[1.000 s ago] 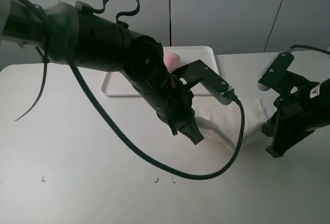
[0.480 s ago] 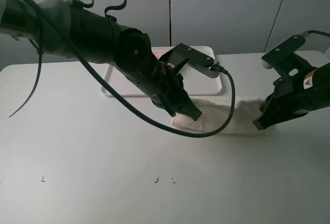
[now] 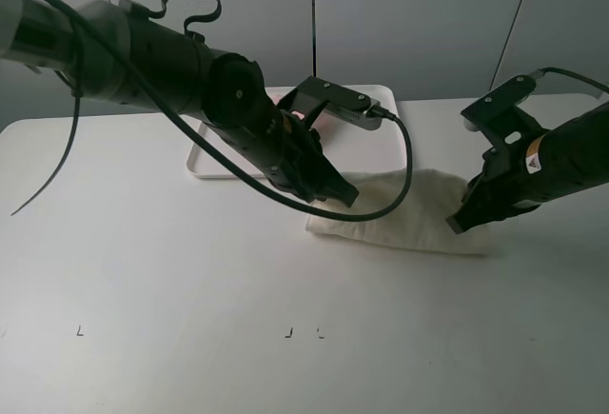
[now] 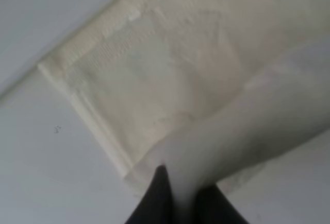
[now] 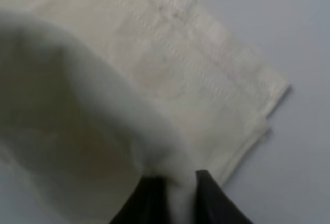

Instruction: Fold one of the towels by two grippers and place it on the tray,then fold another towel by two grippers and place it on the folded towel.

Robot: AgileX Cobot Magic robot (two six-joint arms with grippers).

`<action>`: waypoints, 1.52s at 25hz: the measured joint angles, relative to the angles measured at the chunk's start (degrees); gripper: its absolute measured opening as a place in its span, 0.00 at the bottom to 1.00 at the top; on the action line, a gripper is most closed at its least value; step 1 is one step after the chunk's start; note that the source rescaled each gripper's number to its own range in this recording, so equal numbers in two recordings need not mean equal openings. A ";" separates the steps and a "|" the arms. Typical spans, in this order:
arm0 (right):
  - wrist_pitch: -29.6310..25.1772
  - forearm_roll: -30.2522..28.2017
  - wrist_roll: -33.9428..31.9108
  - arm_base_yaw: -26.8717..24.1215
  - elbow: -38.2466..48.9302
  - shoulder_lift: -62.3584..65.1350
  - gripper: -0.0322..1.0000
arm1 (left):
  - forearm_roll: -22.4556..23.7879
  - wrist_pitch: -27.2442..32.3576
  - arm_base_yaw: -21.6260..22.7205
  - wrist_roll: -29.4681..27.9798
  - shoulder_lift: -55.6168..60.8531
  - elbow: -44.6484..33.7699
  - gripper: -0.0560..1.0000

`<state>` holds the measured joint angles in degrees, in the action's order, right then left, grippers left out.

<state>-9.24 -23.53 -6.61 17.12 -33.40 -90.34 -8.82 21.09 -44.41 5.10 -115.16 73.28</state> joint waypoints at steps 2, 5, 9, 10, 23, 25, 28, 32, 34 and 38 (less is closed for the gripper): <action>2.51 -0.43 0.00 0.00 0.00 -0.28 0.31 | 0.00 -0.54 0.37 -0.13 0.00 0.00 0.10; 5.12 -0.86 1.16 0.00 0.00 -0.41 0.44 | 0.00 -1.75 0.37 -0.13 0.00 0.00 0.35; 5.62 -0.96 2.29 -2.14 0.00 -0.62 0.70 | 0.00 -3.13 0.37 -1.39 0.00 0.00 0.92; 5.62 -0.96 2.29 -3.09 0.00 -0.72 0.80 | 0.00 -3.42 0.37 -1.75 0.00 0.00 0.95; -18.76 10.29 -6.32 -9.86 -12.68 -4.90 1.00 | -1.59 14.37 4.73 -10.33 -3.70 11.31 0.98; -22.76 13.55 -4.08 -10.02 -14.97 -6.29 1.00 | -2.16 18.77 5.63 -11.03 -5.80 14.87 0.98; -25.92 18.47 -1.12 -10.15 -17.63 -8.01 1.00 | -3.49 22.15 5.75 -11.02 -7.81 16.84 0.98; -28.09 20.57 0.57 -10.15 -19.00 -9.96 1.00 | -2.34 23.90 5.75 -14.73 -9.62 17.25 0.98; -28.34 21.33 1.12 -10.15 -18.99 -10.38 1.00 | -0.25 25.09 5.75 -17.97 -11.09 17.25 0.98; -28.32 21.42 1.75 -10.15 -18.99 -10.40 1.00 | 0.62 25.51 5.75 -21.49 -12.94 17.25 0.98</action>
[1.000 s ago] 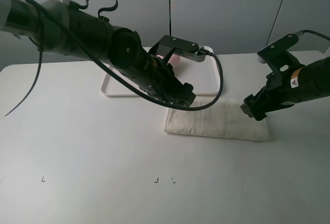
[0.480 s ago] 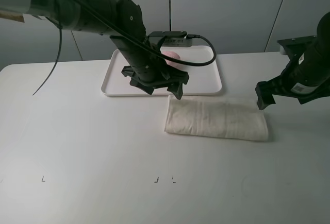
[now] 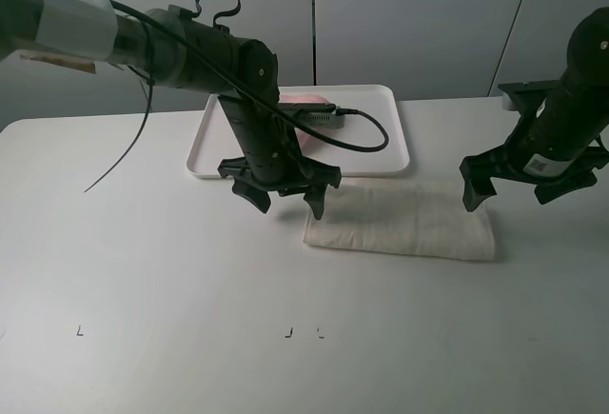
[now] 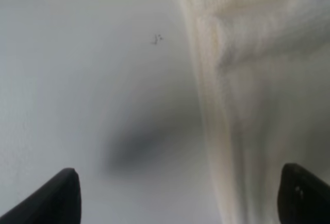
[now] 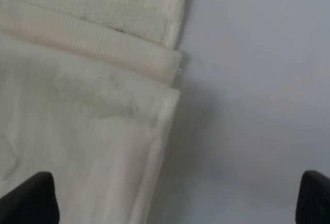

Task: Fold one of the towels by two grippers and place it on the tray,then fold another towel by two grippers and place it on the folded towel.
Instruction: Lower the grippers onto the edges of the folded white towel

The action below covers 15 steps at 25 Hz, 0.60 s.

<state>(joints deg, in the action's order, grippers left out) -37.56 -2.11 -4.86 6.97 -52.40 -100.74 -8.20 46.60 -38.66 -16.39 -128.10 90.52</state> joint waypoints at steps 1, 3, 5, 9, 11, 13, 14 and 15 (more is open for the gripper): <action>0.00 0.00 0.11 0.00 0.00 0.00 1.00 | 0.00 -0.09 0.00 -0.69 -0.14 0.00 0.98; 0.00 0.21 0.11 0.00 0.00 0.00 1.00 | 0.34 -0.09 0.00 -1.64 -0.63 0.00 0.98; 0.00 0.21 0.21 0.00 0.00 -0.12 1.00 | 0.84 -0.09 0.00 -2.94 -1.12 0.00 0.98; 0.00 1.48 0.85 0.00 0.00 -1.00 1.00 | 1.54 0.20 0.00 -5.05 -2.15 0.10 0.98; -0.04 1.64 0.97 0.00 -0.25 -1.00 1.00 | 1.64 0.33 0.00 -5.49 -2.25 0.24 0.98; -0.13 1.75 0.97 0.00 -0.50 -1.00 1.00 | 1.64 0.55 0.00 -5.95 -2.34 0.37 0.98; -0.13 1.75 0.97 0.00 -0.50 -1.00 1.00 | 1.64 0.55 0.00 -6.20 -2.34 0.37 0.98; -0.13 1.75 0.97 0.00 -0.58 -1.12 1.00 | 1.80 0.55 0.00 -6.45 -2.34 0.37 0.98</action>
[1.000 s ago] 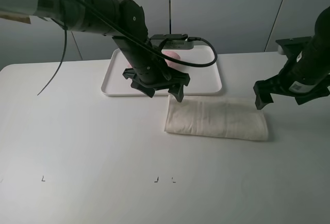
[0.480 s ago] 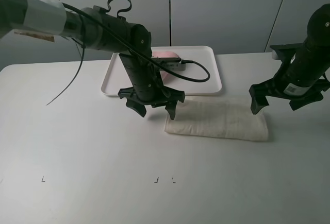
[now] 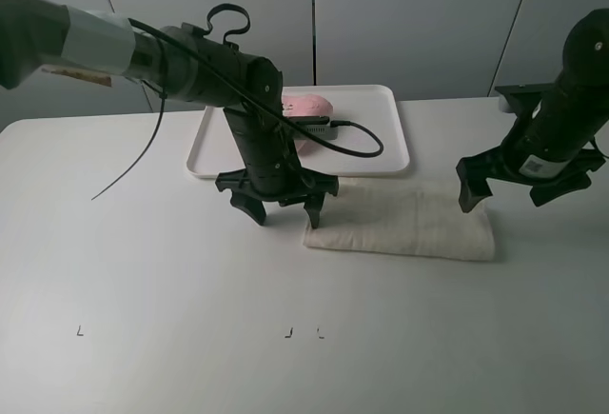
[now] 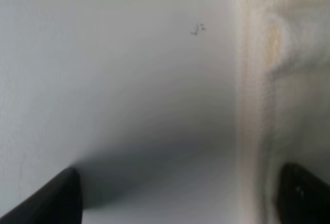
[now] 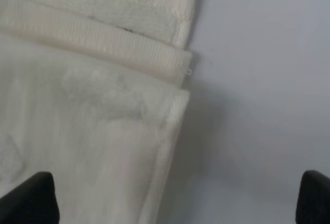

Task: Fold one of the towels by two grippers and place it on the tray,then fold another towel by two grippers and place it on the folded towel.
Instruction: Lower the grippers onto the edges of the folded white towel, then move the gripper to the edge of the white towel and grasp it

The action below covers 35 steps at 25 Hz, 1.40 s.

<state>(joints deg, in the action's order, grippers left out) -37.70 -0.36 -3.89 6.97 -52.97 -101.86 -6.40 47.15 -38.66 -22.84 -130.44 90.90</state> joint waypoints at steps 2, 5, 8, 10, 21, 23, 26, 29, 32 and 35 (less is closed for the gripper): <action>-0.16 0.00 0.00 0.00 -0.50 -0.61 1.00 | 0.13 0.23 0.00 -0.29 0.00 0.00 0.98; -1.92 0.36 0.12 0.00 -2.37 -2.85 1.00 | 0.17 0.47 0.00 -0.55 0.00 0.00 0.98; -4.11 1.42 0.12 0.00 -4.85 -5.11 1.00 | 0.17 0.47 0.00 -0.55 0.00 0.00 0.98; -5.38 1.42 0.39 0.00 -6.10 -6.68 1.00 | 0.27 0.58 0.00 -0.55 0.00 0.00 0.98; -5.70 1.88 1.81 0.00 -7.39 -11.98 1.00 | 0.27 1.03 0.00 -0.55 0.00 0.00 0.98; -5.70 2.02 1.81 0.00 -7.39 -11.98 1.00 | 0.27 1.03 0.00 -0.55 0.00 0.00 0.98; -5.45 2.42 1.81 0.00 -7.48 -12.55 0.98 | 0.27 1.03 0.00 -0.55 0.00 0.00 0.98; -4.90 2.88 1.81 0.00 -7.48 -12.64 0.84 | 0.27 1.03 0.00 -0.66 0.00 0.00 0.98; -4.48 4.21 2.95 0.00 -7.52 -12.64 0.70 | 0.27 1.03 0.00 -0.66 0.00 0.00 0.98; -3.54 4.84 3.30 0.00 -7.52 -12.64 0.66 | 0.27 1.03 0.00 -0.66 0.00 0.00 0.98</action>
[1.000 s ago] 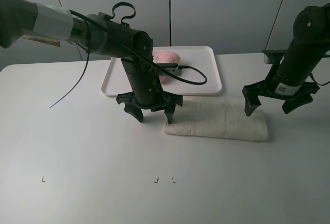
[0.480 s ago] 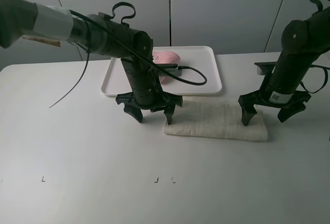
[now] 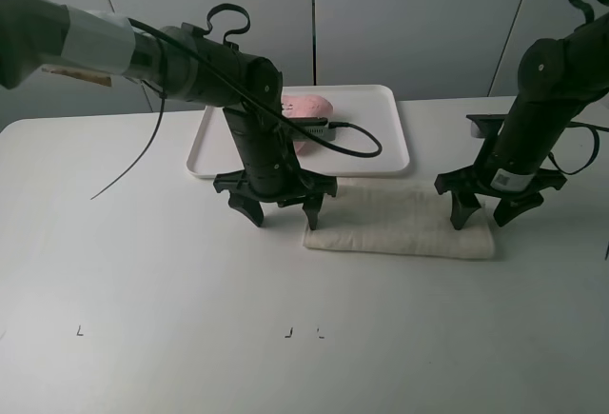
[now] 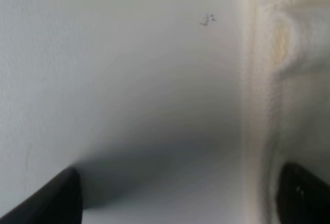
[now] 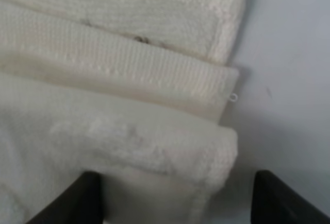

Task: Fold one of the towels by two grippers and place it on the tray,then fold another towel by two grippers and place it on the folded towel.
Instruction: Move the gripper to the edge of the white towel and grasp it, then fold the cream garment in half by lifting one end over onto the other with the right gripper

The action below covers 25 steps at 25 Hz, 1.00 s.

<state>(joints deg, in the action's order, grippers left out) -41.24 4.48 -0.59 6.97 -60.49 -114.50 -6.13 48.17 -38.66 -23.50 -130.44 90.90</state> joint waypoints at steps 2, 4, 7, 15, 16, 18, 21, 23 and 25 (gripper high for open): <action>0.55 0.66 0.18 0.00 0.00 -0.12 0.66 | 0.00 0.00 0.00 0.00 0.00 0.00 0.98; 0.67 0.88 0.59 0.00 0.00 -0.73 0.66 | 0.00 0.00 0.00 0.00 0.00 0.00 0.98; 0.56 1.56 1.18 0.00 0.00 -1.13 0.66 | 0.00 0.00 0.00 0.00 0.00 0.00 0.98; -0.04 4.91 1.89 -0.04 -0.52 -2.27 0.21 | -0.12 0.00 0.00 -0.11 0.00 0.00 0.98; -0.04 5.57 1.89 0.07 -0.52 -2.27 0.11 | -0.12 0.00 0.00 -0.11 0.00 0.00 0.98; -0.17 6.11 2.02 0.07 -0.52 -2.27 0.07 | -0.12 0.00 0.00 -0.11 0.00 0.00 0.98; -0.30 6.75 2.84 0.07 -0.52 -2.27 0.07 | -0.12 0.00 0.00 -0.11 0.00 0.00 0.98; -0.44 6.75 2.95 0.07 -0.52 -2.27 0.07 | -0.12 0.00 0.00 -0.11 0.00 0.00 0.98; -0.53 6.75 3.03 -0.03 -0.52 -2.27 0.07 | -0.12 0.00 0.00 -0.11 0.00 0.00 0.98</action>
<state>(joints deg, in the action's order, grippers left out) -41.77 11.23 2.44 6.94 -61.01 -116.77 -6.25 48.17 -38.66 -23.61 -130.44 90.90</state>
